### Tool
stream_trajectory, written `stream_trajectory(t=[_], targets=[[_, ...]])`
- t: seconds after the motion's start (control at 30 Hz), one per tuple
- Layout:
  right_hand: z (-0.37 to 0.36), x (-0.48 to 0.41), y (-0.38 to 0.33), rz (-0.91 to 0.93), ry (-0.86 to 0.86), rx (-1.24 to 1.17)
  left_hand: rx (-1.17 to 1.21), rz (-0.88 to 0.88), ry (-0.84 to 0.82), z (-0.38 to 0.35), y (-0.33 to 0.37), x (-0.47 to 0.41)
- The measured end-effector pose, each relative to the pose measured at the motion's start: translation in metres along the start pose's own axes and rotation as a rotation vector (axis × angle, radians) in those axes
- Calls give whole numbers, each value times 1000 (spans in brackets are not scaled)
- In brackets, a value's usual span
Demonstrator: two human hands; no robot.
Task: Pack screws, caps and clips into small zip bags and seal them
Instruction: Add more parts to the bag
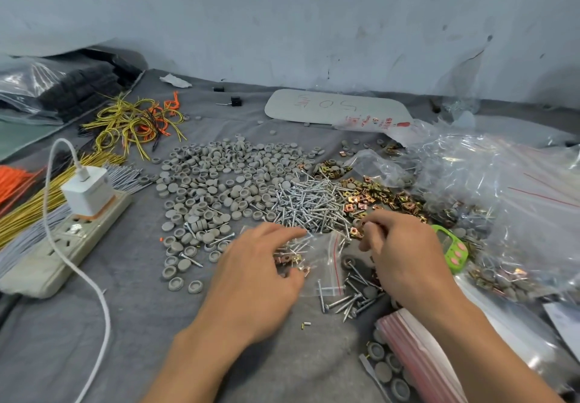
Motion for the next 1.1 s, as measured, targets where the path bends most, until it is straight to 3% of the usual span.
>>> stream_trajectory(t=[0.23, 0.6, 0.77, 1.0, 1.1], targets=[[5, -1, 10, -61, -61, -10, -18, -44, -11, -15, 16, -2], [3, 2, 16, -196, -272, -772, 111, -64, 3, -19, 30, -6], [3, 3, 15, -179, -357, -834, 363, 31, 107, -16, 35, -7], [7, 2, 12, -142, -511, -836, 412, 54, 175, -15, 38, -12], [10, -6, 15, -168, -296, -714, 323, 58, 169, -12, 34, -11]])
Point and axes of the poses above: each hand's wrist, its own x-axis away from the middle knuckle, its own z-axis out of the back of the hand, y = z × x, the point moved 2 cm from there along -x, towards the middle knuckle, and after that the axes turned 5 degrees about y, right-handed, at the moved point
